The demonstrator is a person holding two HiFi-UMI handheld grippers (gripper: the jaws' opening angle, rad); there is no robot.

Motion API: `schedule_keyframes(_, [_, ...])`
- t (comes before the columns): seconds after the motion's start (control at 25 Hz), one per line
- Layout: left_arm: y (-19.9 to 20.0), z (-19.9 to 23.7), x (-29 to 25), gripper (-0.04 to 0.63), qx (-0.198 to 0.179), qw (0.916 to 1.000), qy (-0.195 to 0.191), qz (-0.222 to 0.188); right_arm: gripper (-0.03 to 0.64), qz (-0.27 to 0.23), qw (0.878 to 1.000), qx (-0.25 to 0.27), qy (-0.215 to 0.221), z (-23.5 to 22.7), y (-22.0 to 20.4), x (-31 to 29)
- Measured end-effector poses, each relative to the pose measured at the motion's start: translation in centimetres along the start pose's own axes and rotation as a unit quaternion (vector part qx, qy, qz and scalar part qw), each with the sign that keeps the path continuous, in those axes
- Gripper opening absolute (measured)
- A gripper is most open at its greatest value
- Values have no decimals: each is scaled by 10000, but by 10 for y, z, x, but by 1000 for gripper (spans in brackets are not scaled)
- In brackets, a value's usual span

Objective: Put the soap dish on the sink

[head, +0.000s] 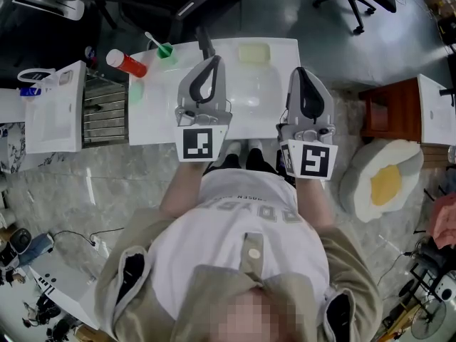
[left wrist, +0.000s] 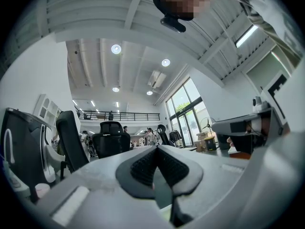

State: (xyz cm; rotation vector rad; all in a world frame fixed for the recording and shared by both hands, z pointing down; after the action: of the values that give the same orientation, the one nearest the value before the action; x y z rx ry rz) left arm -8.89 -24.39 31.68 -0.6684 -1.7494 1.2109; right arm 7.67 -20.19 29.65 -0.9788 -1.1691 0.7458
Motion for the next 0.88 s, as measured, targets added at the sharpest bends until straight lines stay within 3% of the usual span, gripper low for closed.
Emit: schedule_keyframes(0.88, [-4,4,-1,8,26,10000,-42,28,2,28,9998,187,48,2,2,-6])
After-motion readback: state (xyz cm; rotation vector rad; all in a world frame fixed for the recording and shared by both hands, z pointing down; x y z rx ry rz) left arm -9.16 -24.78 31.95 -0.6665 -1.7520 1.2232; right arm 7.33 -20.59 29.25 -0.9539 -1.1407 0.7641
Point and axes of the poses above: the fingertips, and each gripper's own axes: x backward along the fingers, z to its left, y out of its top, the point moved 3 cm from there along x, backward along the fingers, and after that the axes turned 12 degrees about -z, right-handed, at the moved point
